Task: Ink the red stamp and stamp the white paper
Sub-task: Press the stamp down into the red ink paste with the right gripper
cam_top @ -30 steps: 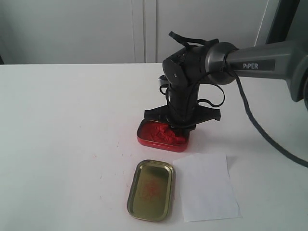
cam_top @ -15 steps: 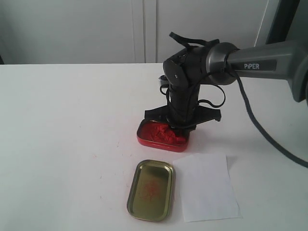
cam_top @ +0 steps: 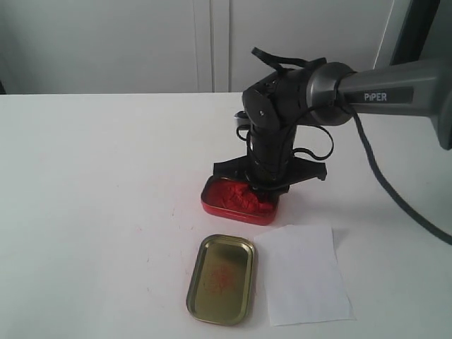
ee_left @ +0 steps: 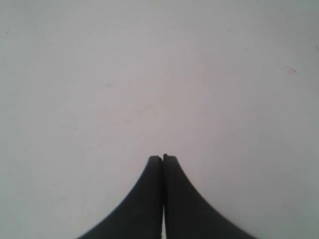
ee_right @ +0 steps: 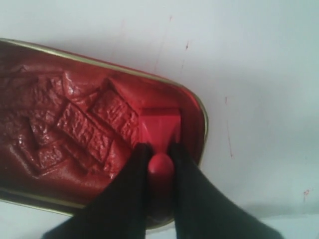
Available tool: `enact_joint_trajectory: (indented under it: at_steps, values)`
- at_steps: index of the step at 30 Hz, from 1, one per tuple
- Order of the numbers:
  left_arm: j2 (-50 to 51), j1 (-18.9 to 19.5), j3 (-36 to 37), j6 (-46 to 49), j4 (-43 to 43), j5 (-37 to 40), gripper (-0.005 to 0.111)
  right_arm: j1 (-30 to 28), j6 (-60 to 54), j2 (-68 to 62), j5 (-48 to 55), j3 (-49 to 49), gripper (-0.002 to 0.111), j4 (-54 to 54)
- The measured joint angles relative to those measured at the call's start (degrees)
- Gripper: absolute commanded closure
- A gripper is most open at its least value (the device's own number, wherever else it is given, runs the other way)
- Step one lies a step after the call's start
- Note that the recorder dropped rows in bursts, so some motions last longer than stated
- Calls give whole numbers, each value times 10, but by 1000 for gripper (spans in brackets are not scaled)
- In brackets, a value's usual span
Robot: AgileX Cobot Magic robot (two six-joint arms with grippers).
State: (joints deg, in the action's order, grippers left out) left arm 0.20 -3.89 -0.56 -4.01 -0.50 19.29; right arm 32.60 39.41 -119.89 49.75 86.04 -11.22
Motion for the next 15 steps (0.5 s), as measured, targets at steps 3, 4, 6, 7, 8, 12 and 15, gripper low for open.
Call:
enact_joint_trajectory:
  at_steps: [3,4,6,7,8,12,15]
  values:
    - [0,0,0,0,0,0,107,0,1,3,6,-1,108,0]
    - [0,0,0,0,0,0,107,0,1,6,6,-4,108,0]
    - [0,0,0,0,0,0,107,0,2,9,6,-5,108,0]
    - [0,0,0,0,0,0,107,0,2,12,6,-5,108,0]
    - [0,0,0,0,0,0,107,0,4,13,6,-5,108,0]
    - [0,0,0,0,0,0,107,0,6,20,4,-5,108,0]
    - [0,0,0,0,0,0,107,0,6,25,2,-5,108,0]
